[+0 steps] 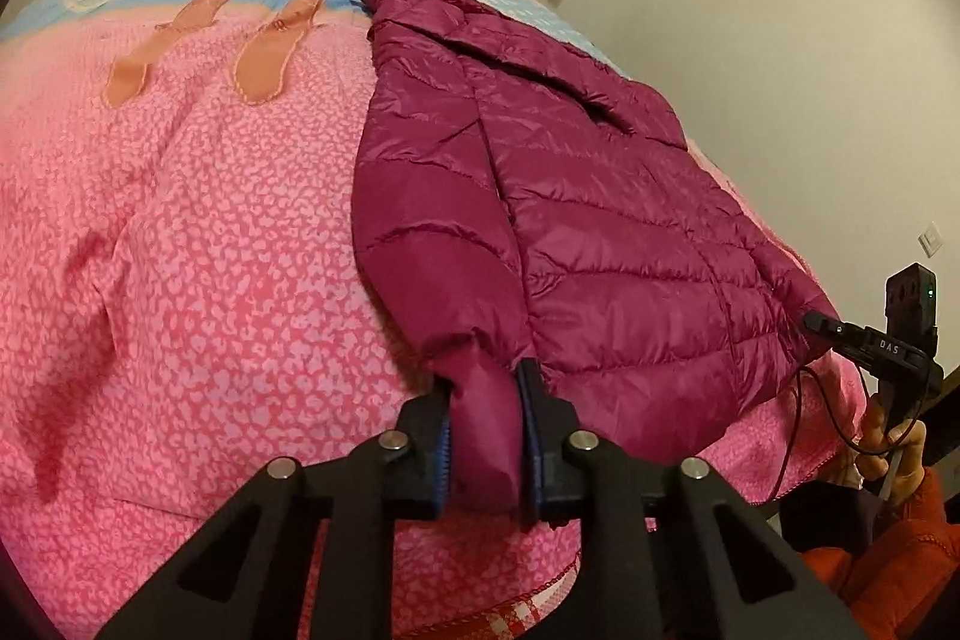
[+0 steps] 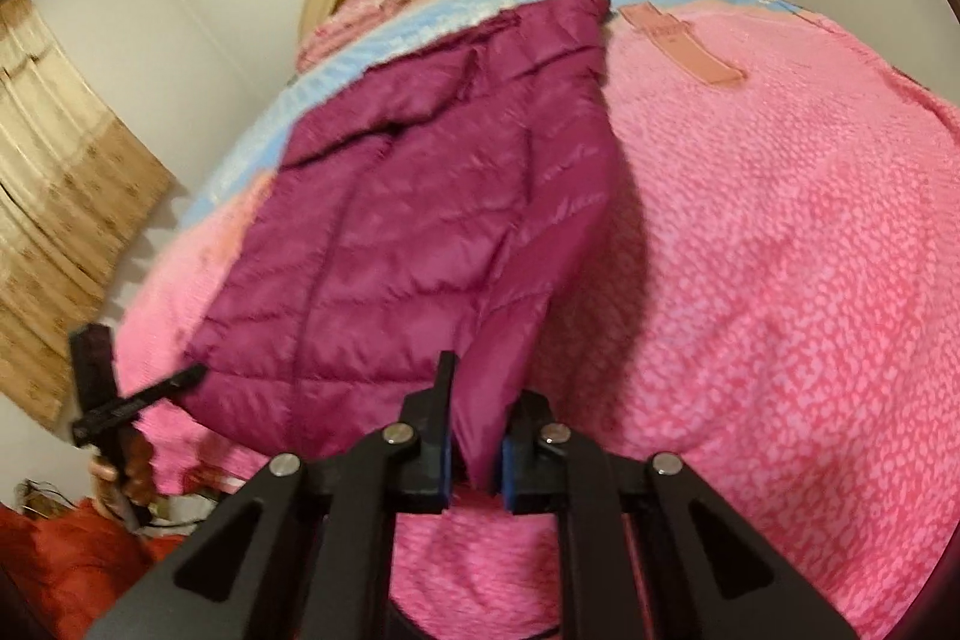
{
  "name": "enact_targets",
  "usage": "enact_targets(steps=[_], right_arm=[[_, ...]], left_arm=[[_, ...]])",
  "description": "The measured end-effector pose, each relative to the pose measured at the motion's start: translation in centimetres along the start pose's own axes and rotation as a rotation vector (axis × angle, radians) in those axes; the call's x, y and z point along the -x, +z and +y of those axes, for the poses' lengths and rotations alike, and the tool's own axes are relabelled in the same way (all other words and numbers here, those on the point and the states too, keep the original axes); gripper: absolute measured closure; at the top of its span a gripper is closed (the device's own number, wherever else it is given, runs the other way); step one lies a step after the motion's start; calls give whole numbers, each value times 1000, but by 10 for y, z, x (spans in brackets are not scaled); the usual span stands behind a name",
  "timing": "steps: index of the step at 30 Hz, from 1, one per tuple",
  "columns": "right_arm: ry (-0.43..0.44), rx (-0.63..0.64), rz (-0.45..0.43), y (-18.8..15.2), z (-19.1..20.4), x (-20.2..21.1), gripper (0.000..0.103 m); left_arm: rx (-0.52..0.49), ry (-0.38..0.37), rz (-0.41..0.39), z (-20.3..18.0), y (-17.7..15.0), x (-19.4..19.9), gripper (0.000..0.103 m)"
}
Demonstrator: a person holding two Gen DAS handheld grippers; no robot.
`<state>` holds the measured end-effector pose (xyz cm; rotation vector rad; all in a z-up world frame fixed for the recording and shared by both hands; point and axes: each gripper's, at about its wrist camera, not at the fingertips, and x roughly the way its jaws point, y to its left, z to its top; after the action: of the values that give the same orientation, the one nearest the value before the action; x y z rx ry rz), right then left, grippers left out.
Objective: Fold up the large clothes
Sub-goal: 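Grasp the jacket hem with the right tool while the left tool grasps the hem too, then lift the hem with both tools and fold it over toward the collar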
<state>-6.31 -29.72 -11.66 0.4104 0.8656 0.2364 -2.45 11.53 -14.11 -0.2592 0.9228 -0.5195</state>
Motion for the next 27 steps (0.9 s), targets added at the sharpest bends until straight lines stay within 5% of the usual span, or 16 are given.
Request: enact_targets(steps=[7, 20, 27], right_arm=[[-63, -6, 14, -4, -3, -6, 90], [97, 32, -93, 9, 26, 55, 91], [184, 20, -183, 14, 35, 103, 91]], left_arm=[[-8, -51, -77, -9, 9, 20, 95], [-135, -251, -288, -38, 31, 97, 95], [-212, -267, -401, -63, 50, 138, 95]])
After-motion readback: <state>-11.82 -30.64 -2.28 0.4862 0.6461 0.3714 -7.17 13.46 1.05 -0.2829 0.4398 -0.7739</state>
